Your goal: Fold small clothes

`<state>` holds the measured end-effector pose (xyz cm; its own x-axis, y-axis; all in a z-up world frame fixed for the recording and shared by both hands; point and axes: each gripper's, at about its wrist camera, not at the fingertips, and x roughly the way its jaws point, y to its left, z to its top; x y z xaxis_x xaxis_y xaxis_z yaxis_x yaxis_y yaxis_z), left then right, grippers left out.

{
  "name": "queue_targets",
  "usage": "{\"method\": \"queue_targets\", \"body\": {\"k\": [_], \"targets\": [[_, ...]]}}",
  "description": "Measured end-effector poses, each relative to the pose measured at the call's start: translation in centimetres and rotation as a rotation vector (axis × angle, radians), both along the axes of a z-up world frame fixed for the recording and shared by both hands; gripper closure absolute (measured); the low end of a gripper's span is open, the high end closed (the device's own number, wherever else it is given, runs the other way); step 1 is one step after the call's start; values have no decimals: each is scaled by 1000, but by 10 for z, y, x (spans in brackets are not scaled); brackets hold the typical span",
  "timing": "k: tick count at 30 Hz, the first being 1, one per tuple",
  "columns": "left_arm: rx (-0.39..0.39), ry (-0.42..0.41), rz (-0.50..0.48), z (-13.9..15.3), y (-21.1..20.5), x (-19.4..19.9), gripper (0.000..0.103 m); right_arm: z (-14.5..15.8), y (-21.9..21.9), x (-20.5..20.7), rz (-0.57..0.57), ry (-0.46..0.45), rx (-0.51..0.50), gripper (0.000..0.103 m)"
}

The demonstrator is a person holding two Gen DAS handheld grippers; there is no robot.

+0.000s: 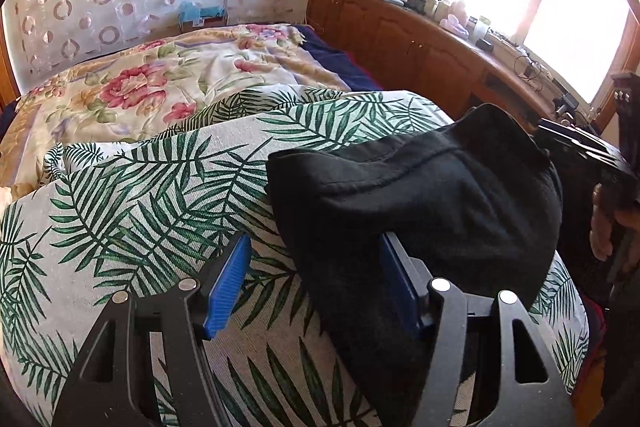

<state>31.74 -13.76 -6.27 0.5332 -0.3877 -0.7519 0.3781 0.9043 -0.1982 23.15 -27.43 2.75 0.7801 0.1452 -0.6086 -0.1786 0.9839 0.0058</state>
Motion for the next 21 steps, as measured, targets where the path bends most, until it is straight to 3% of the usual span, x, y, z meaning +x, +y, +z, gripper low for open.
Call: {"method": "queue_targets", "body": {"k": [10,14,18,21], "targets": [[-6,21,13,-11,-2,14,36,-5,3,-20,63,-20,56,27],[-12,24,14,-13,-3,14,36,-21,4,-1,79,49,30,27],[-14,22,13,-13,-4,14,36,-35,-15,30,57,117,121,27],[-5,15,11,-12,-5,12,36,-37,-26,44,22,111,145,27]]}}
